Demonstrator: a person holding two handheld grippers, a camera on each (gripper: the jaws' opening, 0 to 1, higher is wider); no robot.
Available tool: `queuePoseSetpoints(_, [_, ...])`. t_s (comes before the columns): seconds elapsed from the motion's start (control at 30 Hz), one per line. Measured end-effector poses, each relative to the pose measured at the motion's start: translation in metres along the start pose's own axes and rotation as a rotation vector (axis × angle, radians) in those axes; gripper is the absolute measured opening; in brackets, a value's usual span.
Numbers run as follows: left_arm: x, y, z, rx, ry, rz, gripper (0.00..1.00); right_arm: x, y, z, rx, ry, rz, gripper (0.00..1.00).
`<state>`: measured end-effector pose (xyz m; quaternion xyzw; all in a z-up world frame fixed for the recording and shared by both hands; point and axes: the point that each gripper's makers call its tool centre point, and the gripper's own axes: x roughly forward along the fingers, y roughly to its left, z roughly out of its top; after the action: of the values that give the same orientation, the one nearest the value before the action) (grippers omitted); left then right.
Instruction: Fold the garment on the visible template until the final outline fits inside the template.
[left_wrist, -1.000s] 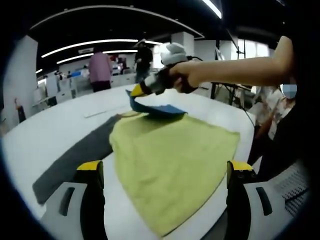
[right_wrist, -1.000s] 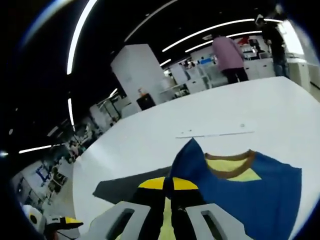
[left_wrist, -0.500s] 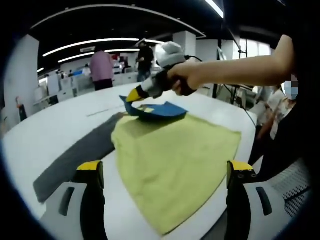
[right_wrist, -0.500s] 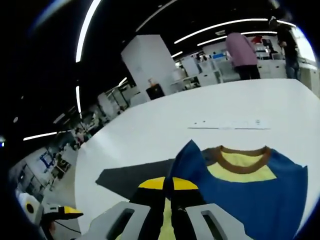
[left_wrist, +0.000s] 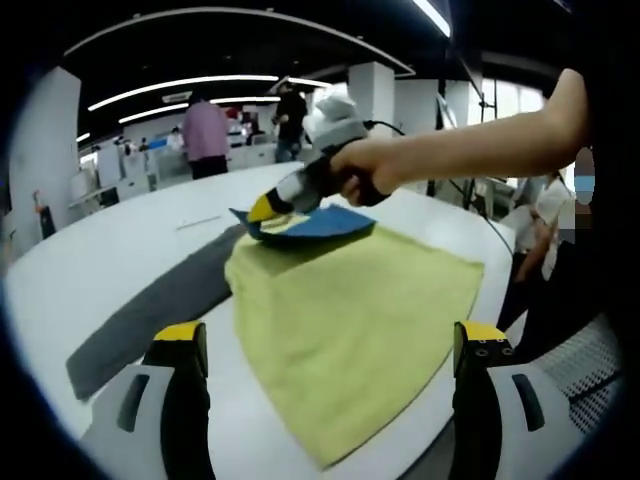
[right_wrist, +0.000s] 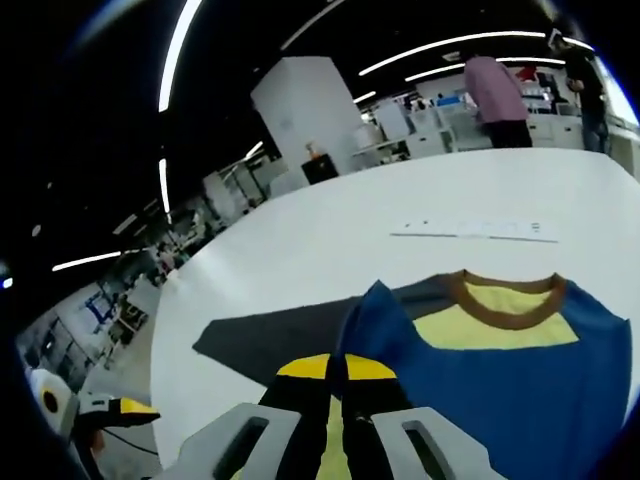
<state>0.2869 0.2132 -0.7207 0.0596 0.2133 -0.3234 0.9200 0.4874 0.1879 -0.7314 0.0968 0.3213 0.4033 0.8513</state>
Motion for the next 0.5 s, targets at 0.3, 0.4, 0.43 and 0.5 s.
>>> queuePoseSetpoints(0.3, [-0.003,-0.001,0.002,0.001,0.004,0.005,0.99,0.013,-0.002,-0.014,0.043,0.02,-0.006,0.0])
queuePoseSetpoints(0.4, [-0.004,-0.002,0.004,-0.001,0.004,0.009,0.99,0.019,-0.004,-0.019,0.062,0.028,-0.005,0.0])
queuePoseSetpoints(0.43, [-0.004,-0.003,0.005,-0.002,0.005,0.01,0.99,0.021,-0.004,-0.021,0.066,0.034,-0.007,0.0])
queuePoseSetpoints(0.5, [-0.004,-0.004,0.006,-0.001,0.006,0.012,0.99,0.022,-0.004,-0.025,0.073,0.046,-0.005,0.0])
